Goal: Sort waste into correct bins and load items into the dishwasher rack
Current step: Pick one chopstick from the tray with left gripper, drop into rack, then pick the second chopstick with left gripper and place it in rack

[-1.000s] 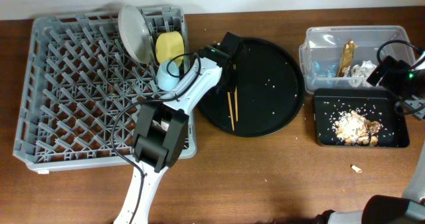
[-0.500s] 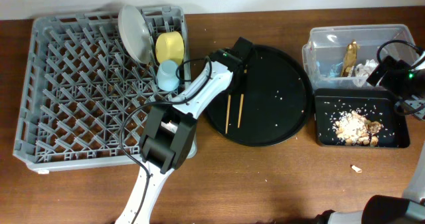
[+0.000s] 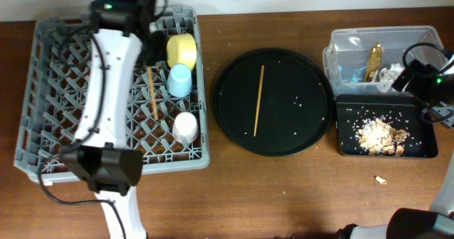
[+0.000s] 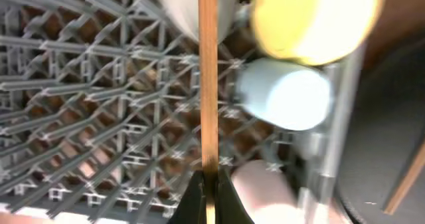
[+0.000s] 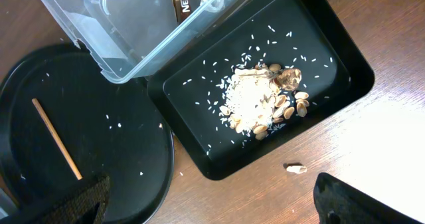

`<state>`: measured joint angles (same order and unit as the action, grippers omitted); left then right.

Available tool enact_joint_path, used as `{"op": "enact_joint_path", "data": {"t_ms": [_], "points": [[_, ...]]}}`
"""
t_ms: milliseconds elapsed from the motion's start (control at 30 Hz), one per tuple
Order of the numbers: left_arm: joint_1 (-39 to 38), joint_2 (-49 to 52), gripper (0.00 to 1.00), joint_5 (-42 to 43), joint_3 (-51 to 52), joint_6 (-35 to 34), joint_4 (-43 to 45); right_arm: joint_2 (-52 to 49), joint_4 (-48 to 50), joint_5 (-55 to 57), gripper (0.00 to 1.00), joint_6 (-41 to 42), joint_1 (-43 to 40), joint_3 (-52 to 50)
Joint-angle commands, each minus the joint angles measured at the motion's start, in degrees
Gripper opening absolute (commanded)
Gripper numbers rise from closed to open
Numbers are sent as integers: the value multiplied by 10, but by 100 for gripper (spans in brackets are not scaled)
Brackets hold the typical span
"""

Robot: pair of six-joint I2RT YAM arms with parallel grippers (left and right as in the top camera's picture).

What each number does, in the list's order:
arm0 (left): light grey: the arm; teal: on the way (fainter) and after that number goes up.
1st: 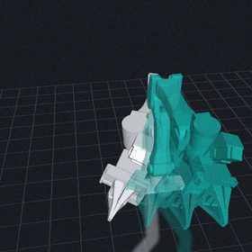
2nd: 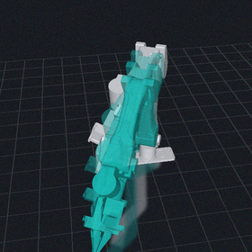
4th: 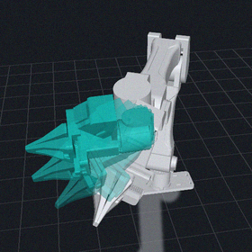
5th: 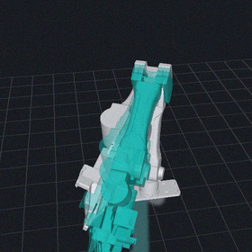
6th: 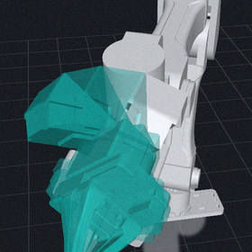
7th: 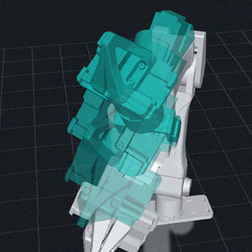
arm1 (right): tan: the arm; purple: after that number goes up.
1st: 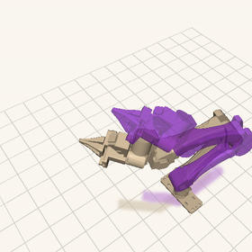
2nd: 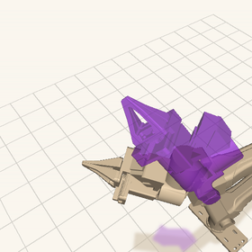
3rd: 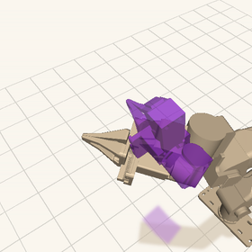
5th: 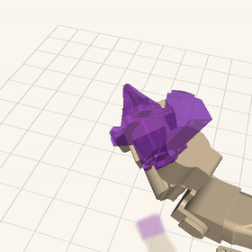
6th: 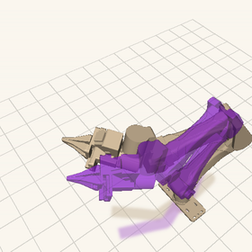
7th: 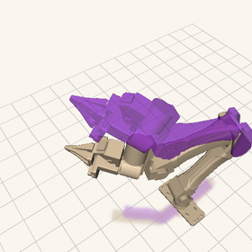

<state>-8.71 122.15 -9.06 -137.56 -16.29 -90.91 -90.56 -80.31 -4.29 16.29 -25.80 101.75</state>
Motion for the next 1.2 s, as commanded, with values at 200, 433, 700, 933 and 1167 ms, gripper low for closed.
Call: {"op": "enact_joint_path", "data": {"t_ms": [200, 433, 700, 933, 1167], "points": [[19, 9, 16, 4, 274, 70, 158, 10, 0, 5, 98, 1, -1, -2], [-4, -1, 85, 25, 103, 70, 68, 10, 0, 5, 98, 1, -1, -2], [-182, 6, 79, 54, 19, 49, 187, 10, 0, 5, 98, 1, -1, -2], [-266, 52, 71, 32, 189, 7, 341, 10, 0, 5, 98, 1, -1, -2], [-299, 120, 67, 33, 202, 5, 406, 10, 0, 5, 98, 1, -1, -2]]}}
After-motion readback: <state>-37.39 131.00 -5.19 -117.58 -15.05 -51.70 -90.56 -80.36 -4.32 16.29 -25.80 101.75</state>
